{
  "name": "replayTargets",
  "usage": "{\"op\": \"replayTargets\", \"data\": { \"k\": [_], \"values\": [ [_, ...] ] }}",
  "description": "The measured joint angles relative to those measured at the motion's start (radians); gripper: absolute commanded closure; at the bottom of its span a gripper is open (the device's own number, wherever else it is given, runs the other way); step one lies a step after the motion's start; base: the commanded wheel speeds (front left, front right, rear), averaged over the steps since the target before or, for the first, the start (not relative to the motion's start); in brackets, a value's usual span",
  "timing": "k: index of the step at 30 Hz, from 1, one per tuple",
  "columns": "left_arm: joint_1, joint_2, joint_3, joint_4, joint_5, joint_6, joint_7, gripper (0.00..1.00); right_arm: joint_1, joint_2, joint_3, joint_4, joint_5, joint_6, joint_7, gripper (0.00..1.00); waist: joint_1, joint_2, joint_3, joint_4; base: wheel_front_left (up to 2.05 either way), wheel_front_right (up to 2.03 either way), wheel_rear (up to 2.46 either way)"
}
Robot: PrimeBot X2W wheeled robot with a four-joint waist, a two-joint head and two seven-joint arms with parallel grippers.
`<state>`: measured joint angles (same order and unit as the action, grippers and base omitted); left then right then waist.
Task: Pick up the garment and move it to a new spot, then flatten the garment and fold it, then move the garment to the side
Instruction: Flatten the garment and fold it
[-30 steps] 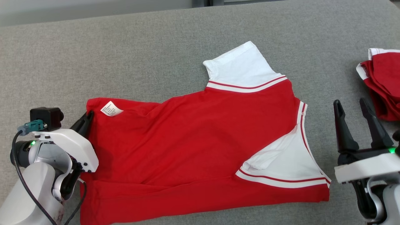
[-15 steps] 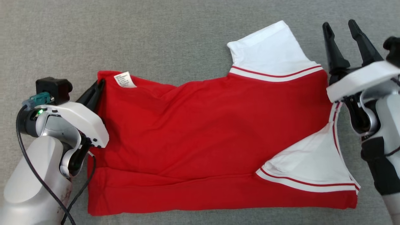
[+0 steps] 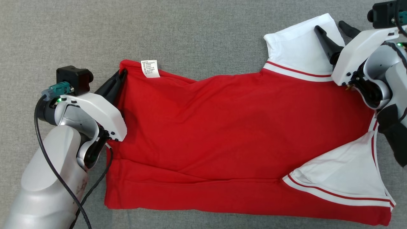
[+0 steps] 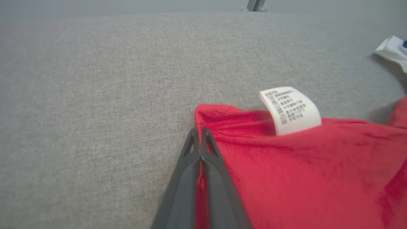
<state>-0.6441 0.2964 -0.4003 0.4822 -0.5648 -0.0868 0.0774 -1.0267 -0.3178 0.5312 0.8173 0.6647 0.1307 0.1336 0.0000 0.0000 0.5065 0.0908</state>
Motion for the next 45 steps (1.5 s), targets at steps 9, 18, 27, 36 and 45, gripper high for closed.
{"op": "replayTargets", "data": {
  "k": [9,18,27,36,45],
  "values": [
    [-0.021,-0.020,-0.025,0.040,0.000,-0.011,-0.024,1.00,-0.063,-0.033,0.127,0.073,0.075,0.000,0.043,1.00,0.0000,0.0000,-0.004,0.013,0.00,0.00,0.00],
    [-0.016,-0.019,-0.042,0.053,-0.019,-0.024,-0.044,1.00,-0.039,-0.073,0.209,0.058,0.160,0.000,-0.071,1.00,0.0000,0.0000,-0.058,0.016,0.00,0.00,0.00],
    [0.055,0.034,0.006,-0.070,-0.064,0.006,-0.041,1.00,0.072,-0.155,0.205,-0.109,0.269,0.000,-0.250,1.00,0.0000,0.0000,-0.127,-0.015,0.00,0.00,0.00],
    [0.213,0.089,0.092,-0.269,-0.168,0.062,0.008,1.00,0.230,-0.214,0.189,-0.319,0.295,0.000,-0.320,1.00,0.0000,0.0000,-0.160,-0.073,0.00,0.00,0.00],
    [0.458,0.100,0.173,-0.428,-0.295,0.108,0.023,1.00,0.523,-0.224,0.105,-0.530,0.286,0.000,-0.347,1.00,0.0000,0.0000,-0.182,-0.119,0.00,0.00,0.00]
  ]
}}
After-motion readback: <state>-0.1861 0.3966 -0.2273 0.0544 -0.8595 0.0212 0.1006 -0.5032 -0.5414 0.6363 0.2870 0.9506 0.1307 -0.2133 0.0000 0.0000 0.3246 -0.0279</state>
